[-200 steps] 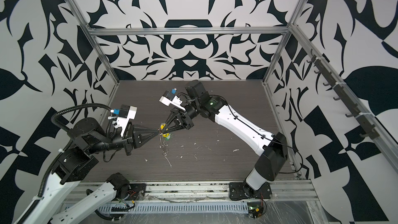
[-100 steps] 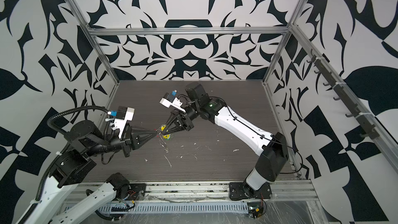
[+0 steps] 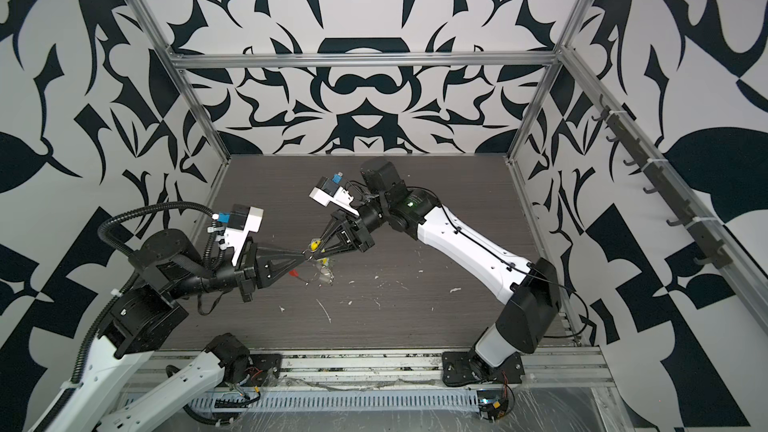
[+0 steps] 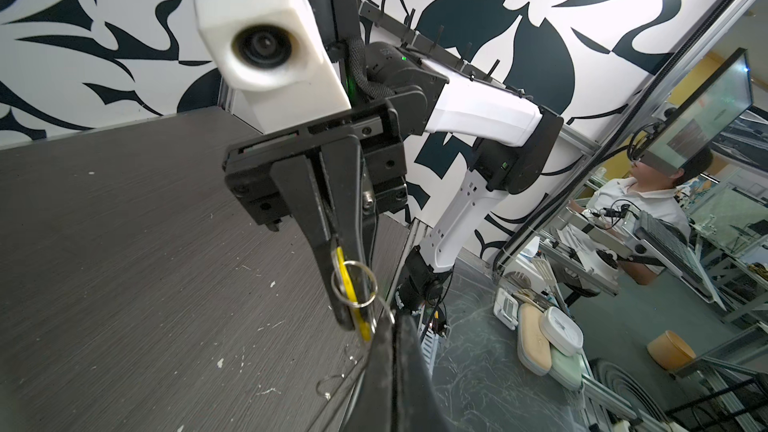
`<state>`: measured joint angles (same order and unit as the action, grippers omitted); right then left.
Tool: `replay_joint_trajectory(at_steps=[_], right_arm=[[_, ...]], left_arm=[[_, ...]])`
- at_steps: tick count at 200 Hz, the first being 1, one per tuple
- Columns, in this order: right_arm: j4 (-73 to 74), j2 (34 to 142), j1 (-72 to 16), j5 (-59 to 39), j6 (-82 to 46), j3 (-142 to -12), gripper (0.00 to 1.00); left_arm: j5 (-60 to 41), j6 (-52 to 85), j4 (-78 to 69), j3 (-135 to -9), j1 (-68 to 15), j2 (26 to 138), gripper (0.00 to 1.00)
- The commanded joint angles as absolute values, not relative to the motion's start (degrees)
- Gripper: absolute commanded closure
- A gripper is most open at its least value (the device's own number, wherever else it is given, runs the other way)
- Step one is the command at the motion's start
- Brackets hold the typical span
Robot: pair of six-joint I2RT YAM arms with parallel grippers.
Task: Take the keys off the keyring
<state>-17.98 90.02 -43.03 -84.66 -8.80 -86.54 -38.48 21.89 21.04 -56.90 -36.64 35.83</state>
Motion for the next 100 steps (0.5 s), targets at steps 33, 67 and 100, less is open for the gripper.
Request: replay_joint_trajectory(at_steps=[33, 67, 100], right_arm=[[-23.5, 93.5, -39.4, -78.6, -6.3, -95.7, 1.00], [-25.0, 94.3, -39.4, -78.6, -5.9, -98.5, 1.00], [-28.5, 94.1, -39.5, -77.5, -3.4, -100.2, 1.00]], left_arm=[[-51.9, 19.5, 25.5, -60.6, -38.0, 35.5, 1.00], [-51.1, 18.3, 28.2, -61.3, -38.0, 36.3, 1.00], [-50.0, 18.1, 28.5, -61.2, -38.0, 36.1, 1.00]])
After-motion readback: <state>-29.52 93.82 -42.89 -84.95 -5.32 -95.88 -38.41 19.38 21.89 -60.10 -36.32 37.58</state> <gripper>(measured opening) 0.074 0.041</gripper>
